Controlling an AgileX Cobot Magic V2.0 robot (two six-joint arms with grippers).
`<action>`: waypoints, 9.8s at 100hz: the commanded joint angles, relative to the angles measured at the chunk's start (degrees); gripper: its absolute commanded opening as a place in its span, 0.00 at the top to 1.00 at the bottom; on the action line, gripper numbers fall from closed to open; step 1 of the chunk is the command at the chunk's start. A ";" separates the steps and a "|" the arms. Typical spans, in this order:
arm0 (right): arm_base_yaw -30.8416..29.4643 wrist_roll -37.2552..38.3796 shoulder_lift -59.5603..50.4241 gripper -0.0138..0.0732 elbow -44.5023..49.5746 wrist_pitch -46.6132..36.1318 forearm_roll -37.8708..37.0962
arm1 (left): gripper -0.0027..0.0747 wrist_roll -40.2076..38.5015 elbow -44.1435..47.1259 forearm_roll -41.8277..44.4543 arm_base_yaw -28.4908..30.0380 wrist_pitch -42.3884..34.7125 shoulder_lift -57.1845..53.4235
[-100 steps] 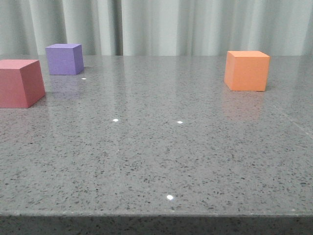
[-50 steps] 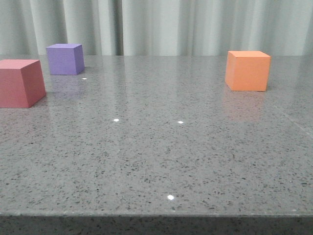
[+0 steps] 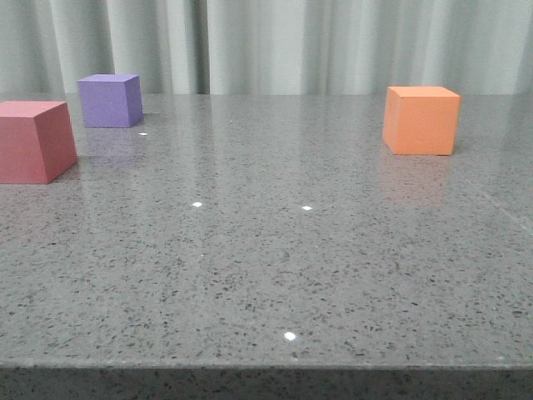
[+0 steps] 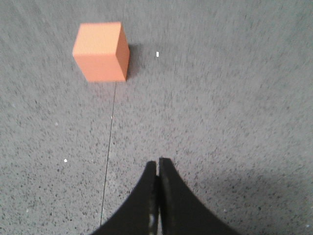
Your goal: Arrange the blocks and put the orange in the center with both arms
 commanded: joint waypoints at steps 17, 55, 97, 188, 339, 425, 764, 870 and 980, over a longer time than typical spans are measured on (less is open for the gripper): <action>-0.37 -0.35 6.48 0.80 -2.14 -1.00 0.42 | 0.99 -0.33 2.40 -0.12 -0.06 -4.94 -1.79; -0.37 -0.35 7.10 0.10 -2.14 -1.55 0.55 | 0.99 -0.33 2.40 -0.12 -0.06 -4.94 -1.79; 5.62 0.39 20.18 0.10 -12.28 -0.60 1.34 | 0.99 -0.33 2.40 -0.12 -0.06 -4.94 -1.79; 11.95 10.88 58.44 0.10 -43.11 -2.25 -6.64 | 0.99 -0.33 2.40 -0.12 -0.06 -4.94 -1.79; 34.95 31.87 81.82 0.46 -83.02 8.79 -13.63 | 0.99 -0.33 2.40 -0.12 -0.06 -4.94 -1.79; 35.20 32.80 82.97 0.12 -83.32 7.43 -12.37 | 0.99 -0.33 2.40 -0.12 -0.06 -4.94 -1.79; 0.24 8.30 -18.05 0.92 17.04 -23.75 -15.60 | 0.99 -0.33 -3.29 -1.42 -0.06 -4.79 -1.18; 0.24 8.30 -18.05 0.92 17.04 -23.75 -15.60 | 0.99 -0.33 -55.44 -3.29 -0.06 46.29 45.35; 0.24 8.30 -18.05 0.92 17.04 -23.75 -15.60 | 0.10 -0.44 -71.00 -11.37 -7.70 43.38 61.99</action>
